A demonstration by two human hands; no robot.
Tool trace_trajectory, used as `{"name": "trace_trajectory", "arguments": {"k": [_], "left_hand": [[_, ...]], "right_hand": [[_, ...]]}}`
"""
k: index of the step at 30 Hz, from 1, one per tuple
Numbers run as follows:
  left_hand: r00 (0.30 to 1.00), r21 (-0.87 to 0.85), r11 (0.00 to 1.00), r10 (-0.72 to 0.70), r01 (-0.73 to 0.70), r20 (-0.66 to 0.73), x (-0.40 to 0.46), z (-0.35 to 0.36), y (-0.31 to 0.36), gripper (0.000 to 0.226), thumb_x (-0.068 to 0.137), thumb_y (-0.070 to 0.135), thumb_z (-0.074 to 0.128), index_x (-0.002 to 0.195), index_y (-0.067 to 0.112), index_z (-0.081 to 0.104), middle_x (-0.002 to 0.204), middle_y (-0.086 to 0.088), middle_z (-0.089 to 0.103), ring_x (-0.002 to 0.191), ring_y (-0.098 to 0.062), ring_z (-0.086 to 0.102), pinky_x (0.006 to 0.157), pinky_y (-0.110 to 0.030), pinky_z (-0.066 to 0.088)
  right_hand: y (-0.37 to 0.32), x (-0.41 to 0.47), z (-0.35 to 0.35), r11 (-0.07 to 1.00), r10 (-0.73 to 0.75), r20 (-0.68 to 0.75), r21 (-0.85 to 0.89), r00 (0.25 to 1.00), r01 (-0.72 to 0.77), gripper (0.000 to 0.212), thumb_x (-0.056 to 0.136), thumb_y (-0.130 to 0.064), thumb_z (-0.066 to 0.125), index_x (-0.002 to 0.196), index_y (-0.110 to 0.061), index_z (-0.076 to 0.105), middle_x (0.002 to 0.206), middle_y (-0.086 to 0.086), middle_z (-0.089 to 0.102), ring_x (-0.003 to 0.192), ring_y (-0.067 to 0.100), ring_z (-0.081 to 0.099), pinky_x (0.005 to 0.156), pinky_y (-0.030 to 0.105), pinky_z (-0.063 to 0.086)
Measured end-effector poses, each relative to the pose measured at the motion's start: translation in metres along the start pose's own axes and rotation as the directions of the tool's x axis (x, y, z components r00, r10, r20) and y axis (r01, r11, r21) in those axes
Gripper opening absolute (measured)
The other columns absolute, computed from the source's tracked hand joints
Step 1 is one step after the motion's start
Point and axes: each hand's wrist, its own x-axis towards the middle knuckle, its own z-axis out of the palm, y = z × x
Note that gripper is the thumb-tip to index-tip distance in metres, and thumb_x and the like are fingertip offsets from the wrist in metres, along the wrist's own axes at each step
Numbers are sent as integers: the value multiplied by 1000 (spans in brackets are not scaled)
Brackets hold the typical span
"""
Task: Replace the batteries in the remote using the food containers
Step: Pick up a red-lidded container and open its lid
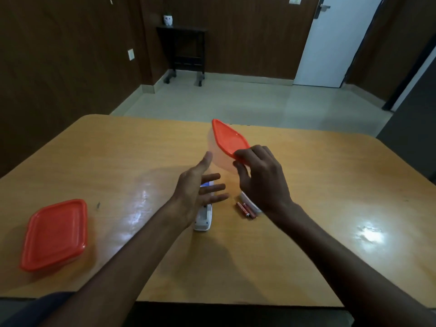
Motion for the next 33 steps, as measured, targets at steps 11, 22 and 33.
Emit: {"name": "trace_trajectory", "arguments": {"k": [11,22,33], "left_hand": [[891,-387,873,-106,296,442,-16,-3,-8,85,88,70,49,142,5,51,134,-23,59,117,-41,57,103,-59,40],[850,-373,868,-100,329,517,-17,-11,3,82,91,63,44,150,6,37,151,-24,44,123,-42,52,93,-55,47],[872,-231,942,-108,243,478,-21,-11,8,77,92,62,36,145,7,43,130,-22,59,92,-36,66,76,-47,50]], "right_hand": [[-11,-45,-30,931,-317,69,211,946,297,46,102,-34,57,135,-2,61,139,15,61,129,29,57,106,42,49],[-5,-42,-21,868,-491,-58,53,869,494,38,104,-18,55,133,7,59,140,23,58,135,32,54,107,47,50],[-8,-41,-26,852,-523,-149,-48,839,522,32,105,-18,52,129,2,49,128,26,66,127,31,58,110,44,43]]}}
